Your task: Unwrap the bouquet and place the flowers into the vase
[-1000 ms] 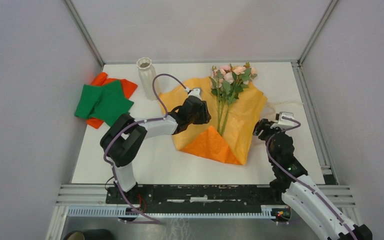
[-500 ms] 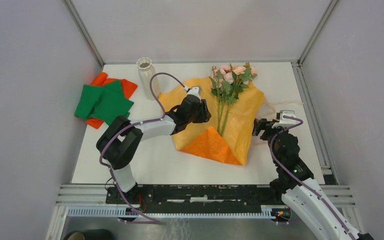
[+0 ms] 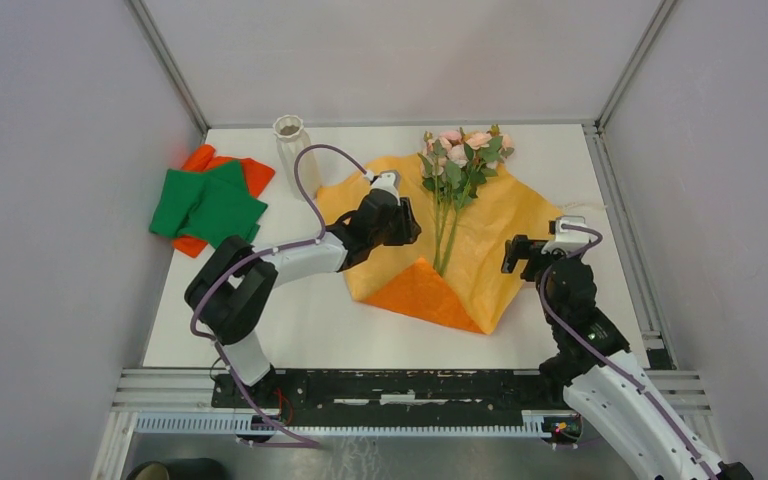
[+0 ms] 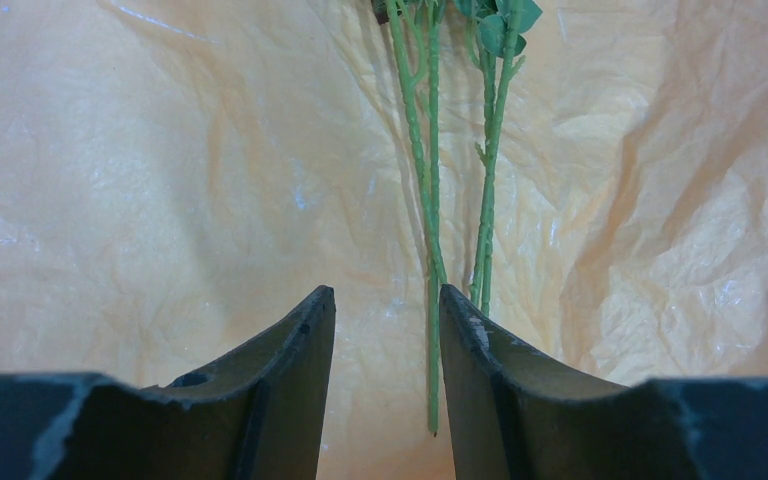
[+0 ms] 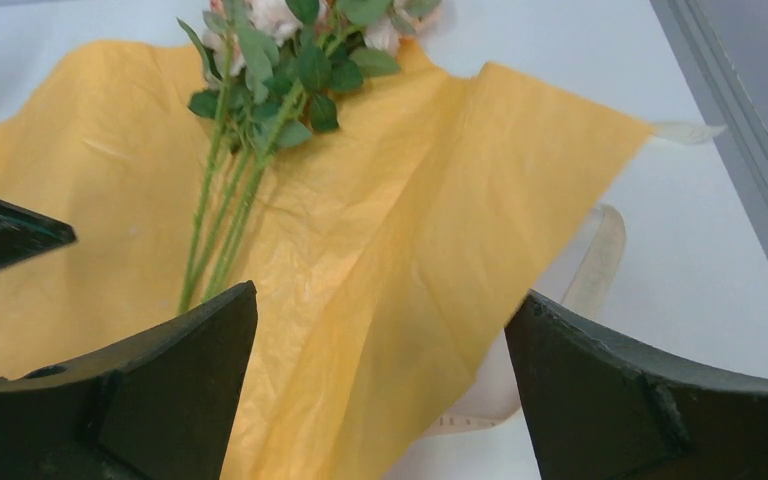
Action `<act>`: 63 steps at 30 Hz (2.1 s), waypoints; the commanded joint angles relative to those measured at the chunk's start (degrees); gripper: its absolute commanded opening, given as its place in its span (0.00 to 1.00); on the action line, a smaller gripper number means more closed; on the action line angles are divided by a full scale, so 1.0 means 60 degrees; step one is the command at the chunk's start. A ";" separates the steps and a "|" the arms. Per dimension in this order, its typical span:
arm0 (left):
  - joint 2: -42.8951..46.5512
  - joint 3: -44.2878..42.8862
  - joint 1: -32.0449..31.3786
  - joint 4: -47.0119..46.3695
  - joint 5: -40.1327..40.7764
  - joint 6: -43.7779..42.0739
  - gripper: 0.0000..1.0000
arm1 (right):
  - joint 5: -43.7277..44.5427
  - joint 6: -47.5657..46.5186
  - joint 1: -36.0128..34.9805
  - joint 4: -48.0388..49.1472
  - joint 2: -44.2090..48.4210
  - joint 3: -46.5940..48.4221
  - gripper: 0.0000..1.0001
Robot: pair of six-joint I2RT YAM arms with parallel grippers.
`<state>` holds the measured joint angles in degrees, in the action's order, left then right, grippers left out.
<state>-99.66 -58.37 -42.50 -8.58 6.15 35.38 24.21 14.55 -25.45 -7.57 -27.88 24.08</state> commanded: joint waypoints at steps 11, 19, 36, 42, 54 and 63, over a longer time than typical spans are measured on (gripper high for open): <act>0.0629 0.0285 -0.0036 -0.0212 0.0241 0.0156 0.50 | 0.0101 0.0319 -0.0023 0.0502 -0.0083 -0.1489 0.00; 0.0933 0.0666 -0.0079 -0.0169 0.0432 0.0161 0.49 | 0.0426 -0.0248 0.0096 0.1190 -0.2180 -0.0157 0.00; 0.1630 0.1085 -0.0087 0.0038 0.0772 0.0051 0.48 | -0.0708 -0.0516 0.2220 0.2480 -0.5479 0.1158 0.00; 0.1637 0.1120 -0.0077 0.0012 0.0777 0.0051 0.48 | -0.0922 -0.0464 0.2842 0.2630 -0.6786 0.2047 0.00; 0.1376 0.1176 -0.0066 -0.0190 0.0702 0.0110 0.48 | -0.1188 -0.0387 0.2761 0.2838 -0.4994 0.1375 0.66; -0.0668 -0.0452 -0.0038 -0.0314 -0.0239 0.0273 0.48 | -0.1874 -0.0532 0.2260 0.2778 -0.2306 0.1135 0.67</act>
<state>-98.91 -55.22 -42.61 -8.36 7.92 35.38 16.21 11.86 -11.27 7.35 -45.12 31.35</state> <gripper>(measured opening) 0.481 0.666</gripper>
